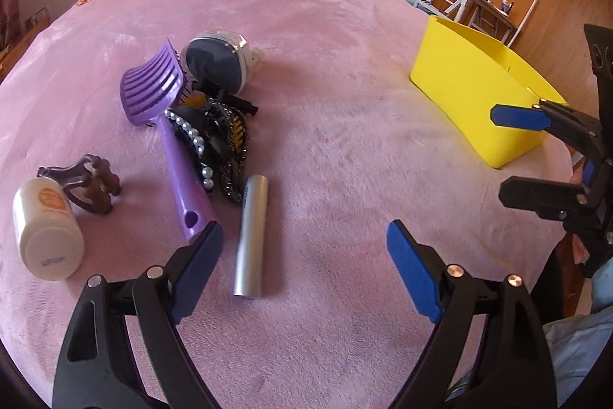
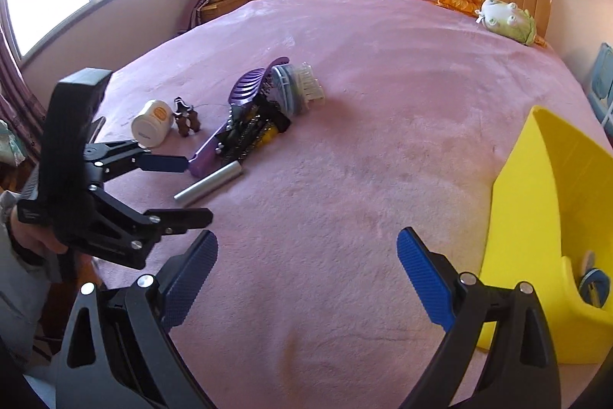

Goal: Organize jewelry
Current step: 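Lower the left tool onto the silver cylinder and close on it, then lift and carry the silver cylinder with the left tool over the bin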

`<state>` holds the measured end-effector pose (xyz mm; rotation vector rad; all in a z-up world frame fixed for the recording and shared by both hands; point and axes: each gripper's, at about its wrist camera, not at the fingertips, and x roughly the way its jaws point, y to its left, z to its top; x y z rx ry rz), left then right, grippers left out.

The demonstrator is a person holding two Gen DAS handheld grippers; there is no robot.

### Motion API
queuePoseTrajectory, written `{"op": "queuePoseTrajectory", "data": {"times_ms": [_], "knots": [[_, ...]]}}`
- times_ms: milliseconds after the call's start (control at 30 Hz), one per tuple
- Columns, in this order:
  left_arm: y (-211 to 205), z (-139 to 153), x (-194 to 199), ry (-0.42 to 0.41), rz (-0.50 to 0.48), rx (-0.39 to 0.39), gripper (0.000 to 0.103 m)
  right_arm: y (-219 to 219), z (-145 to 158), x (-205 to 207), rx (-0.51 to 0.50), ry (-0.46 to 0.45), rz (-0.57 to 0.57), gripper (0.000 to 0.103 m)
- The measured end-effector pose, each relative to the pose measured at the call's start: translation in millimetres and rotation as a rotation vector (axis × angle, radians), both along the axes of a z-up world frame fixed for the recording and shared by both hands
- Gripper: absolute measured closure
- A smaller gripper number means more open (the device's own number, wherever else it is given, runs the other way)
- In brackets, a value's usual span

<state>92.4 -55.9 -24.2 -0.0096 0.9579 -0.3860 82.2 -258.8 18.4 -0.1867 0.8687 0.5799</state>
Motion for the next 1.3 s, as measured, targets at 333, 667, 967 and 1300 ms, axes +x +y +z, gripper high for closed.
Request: {"op": "queuePoseTrajectory", "data": {"times_ms": [333,667,967,1300], "knots": [[-3.6,-14.8,6.4,0.039,0.025,0.036,0.018,2.7,-8.4,-3.4,0.017,0.04,-0.018,0.007],[-3.1,-19.0,5.9,0.041,0.03,0.039,0.018,41.2,-3.9,7.4,0.082,0.09,0.094,0.007],[3.9,-24.8,9.4,0.066,0.064,0.032,0.051,51.0,-8.2,20.6,0.09,0.118,0.066,0.007],[15.5,-28.1,7.1,0.116,0.058,0.006,0.081,58.9,-20.1,10.8,0.081,0.141,0.081,0.007]]}}
